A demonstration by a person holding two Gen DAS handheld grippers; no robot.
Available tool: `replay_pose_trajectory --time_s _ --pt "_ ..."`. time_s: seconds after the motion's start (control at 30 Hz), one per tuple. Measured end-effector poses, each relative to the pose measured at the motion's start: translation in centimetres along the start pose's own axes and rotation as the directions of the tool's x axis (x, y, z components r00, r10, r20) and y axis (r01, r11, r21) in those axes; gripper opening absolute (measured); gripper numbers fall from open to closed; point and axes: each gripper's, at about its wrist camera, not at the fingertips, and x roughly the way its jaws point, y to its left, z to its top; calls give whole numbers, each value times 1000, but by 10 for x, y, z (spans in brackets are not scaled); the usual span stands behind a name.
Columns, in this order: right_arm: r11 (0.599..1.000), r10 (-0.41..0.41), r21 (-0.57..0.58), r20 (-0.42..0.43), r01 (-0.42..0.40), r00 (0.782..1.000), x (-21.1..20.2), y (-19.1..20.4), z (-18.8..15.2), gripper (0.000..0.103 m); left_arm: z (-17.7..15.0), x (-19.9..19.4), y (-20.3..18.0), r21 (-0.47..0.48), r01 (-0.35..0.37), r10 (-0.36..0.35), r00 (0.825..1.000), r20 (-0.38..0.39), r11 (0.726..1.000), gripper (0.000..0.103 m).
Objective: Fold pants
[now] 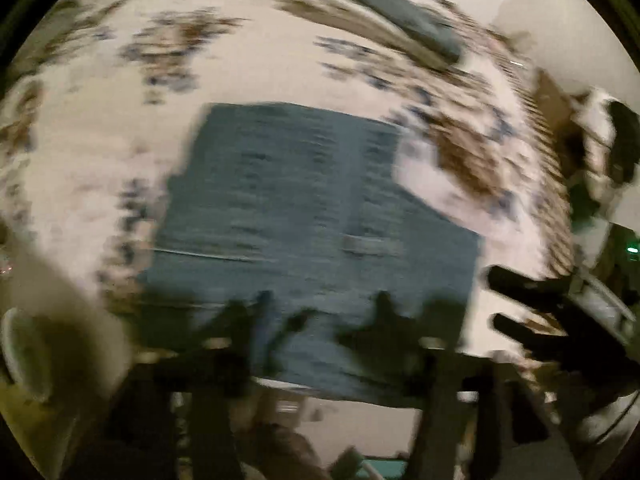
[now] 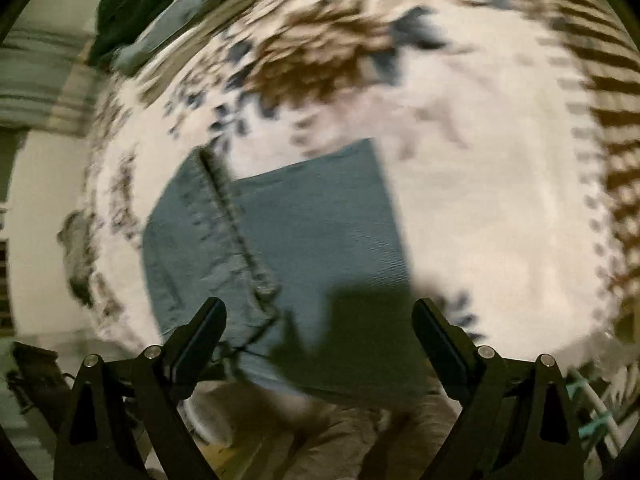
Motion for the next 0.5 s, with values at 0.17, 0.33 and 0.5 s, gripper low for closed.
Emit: replay_pose_trajectory --time_s 0.17,0.33,0.5 --pt "992 43 -117 -47 -48 998 41 41 19 96 19 15 49 -45 -205 206 979 10 978 76" --pt "981 -35 -194 -71 21 997 99 71 36 97 39 31 77 -87 -253 253 967 -7 964 76" --pt "962 -68 -264 4 67 998 115 99 31 84 51 32 86 -75 -286 287 958 6 955 76"
